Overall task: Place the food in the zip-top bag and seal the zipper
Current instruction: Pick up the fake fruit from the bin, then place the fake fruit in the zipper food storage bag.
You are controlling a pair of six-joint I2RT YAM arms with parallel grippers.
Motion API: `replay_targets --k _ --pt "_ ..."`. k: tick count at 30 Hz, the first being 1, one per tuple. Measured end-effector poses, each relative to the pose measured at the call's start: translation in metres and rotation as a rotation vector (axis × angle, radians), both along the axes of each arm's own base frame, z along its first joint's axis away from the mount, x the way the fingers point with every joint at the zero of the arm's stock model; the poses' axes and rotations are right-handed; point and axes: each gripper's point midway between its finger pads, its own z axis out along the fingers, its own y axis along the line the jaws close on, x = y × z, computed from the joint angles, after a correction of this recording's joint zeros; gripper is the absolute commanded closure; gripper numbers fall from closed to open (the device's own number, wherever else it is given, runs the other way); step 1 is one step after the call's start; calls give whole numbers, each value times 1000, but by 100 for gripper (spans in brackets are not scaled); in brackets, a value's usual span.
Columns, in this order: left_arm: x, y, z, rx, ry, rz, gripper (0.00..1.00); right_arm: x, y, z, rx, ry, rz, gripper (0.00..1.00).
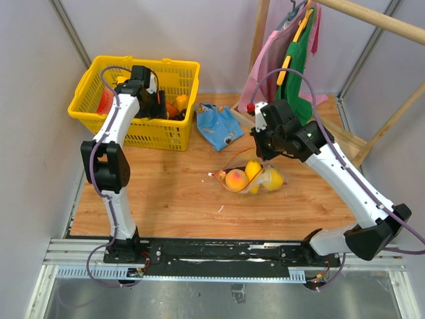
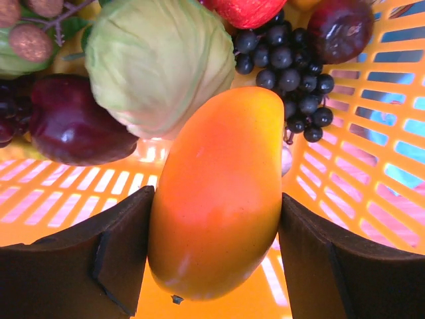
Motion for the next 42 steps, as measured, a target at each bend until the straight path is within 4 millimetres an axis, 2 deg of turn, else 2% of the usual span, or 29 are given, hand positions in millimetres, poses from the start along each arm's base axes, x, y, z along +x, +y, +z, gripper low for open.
replay_targets --k 11,17,23,29,35,42 --pt "-5 2 48 -8 -122 18 94 -4 0 3 23 -6 -2 99" --pt "-13 0 89 -31 -245 8 95 -5 1 4 37 -11 -4 99" --pt "-31 -15 143 -113 -402 -58 96 -3 2 5 47 -21 -3 99" --pt "-67 -32 162 -188 -473 -145 97 -3 4 5 53 -22 2 99" --pt "-98 -68 176 -217 -512 -288 99 -2 7 7 66 -27 8 99" --pt "-157 -130 175 -277 -524 -565 100 -3 8 7 72 -23 14 99"
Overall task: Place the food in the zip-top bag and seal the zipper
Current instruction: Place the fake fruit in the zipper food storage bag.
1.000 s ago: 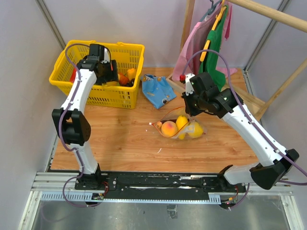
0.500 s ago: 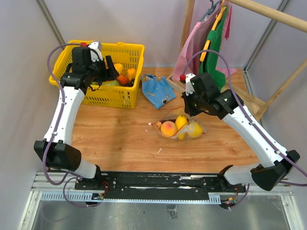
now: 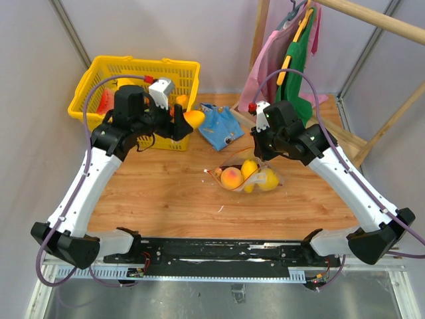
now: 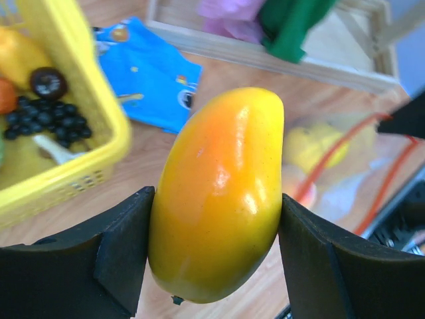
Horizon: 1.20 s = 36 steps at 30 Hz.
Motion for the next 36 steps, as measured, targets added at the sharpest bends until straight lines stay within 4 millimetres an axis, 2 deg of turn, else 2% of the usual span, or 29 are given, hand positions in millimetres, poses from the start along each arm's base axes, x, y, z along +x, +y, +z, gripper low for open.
replay_targets --k 5,10,16,23,29,36 --pt "-39 -34 -5 -3 -17 -188 100 0 1 -2 1 4 2 99" --pt "-76 -70 -19 13 -11 -366 100 -1 2 -2 6 8 5 99" --pt "-104 -96 -33 26 7 -480 100 -2 3 -3 13 15 7 99" --pt "-116 -124 -50 57 28 -552 100 -2 6 -6 27 21 8 99" --pt "-110 -141 -73 96 61 -549 100 -5 9 -7 48 28 15 99" --pt "-99 -151 -90 123 79 -507 100 -8 12 -8 68 35 29 99"
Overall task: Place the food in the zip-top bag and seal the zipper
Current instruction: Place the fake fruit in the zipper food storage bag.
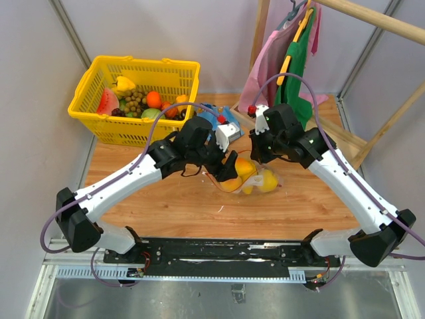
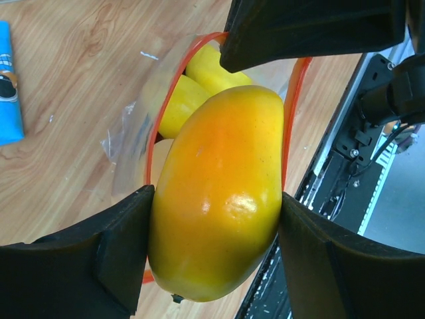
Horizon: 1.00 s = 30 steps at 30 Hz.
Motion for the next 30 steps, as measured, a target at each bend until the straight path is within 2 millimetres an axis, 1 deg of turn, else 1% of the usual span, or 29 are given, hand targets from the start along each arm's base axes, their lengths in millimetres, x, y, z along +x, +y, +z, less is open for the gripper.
replay_targets --k 8,12,15,17,19,20,23,25,30 --pt "6 -11 -18 30 13 37 99 -1 4 1 17 4 16 99" --pt "8 -15 -22 15 15 43 94 -2 7 2 29 7 27 99" --pt "6 -21 -25 0 13 34 89 -3 9 3 40 8 35 99" --pt "6 -25 -29 -9 15 26 81 -3 10 4 47 6 39 99" --pt "5 -29 -37 -12 22 17 76 -3 12 5 54 6 45 99" --pt "5 -30 -41 -11 25 14 71 -3 12 5 56 7 47 99" --pt "5 -35 -50 -16 33 9 51 -3 12 4 56 9 46 99" --pt "5 -37 -53 -26 37 13 44 -3 12 2 55 11 44 99" --pt "6 -40 -53 -49 36 20 32 -2 12 2 58 6 39 99"
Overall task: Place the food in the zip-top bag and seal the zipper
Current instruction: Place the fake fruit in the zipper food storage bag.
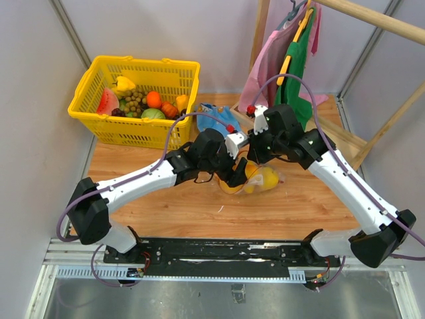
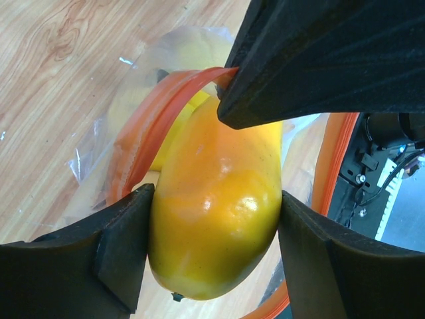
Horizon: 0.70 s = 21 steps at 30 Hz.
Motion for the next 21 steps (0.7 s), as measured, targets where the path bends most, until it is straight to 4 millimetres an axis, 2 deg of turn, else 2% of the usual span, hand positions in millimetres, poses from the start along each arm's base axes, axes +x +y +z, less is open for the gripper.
replay_targets --k 7,10,14,21 --pt "-1 1 0 -11 4 13 16 0 0 -1 3 -3 0 99" --pt "-1 3 6 -20 -6 20 13 1 0 -1 4 -5 0 99" --pt "-1 4 14 -38 -19 24 12 0 0 -3 2 -1 -1 99" --pt "-2 10 14 -20 -15 44 12 0 0 -4 4 -4 -1 99"
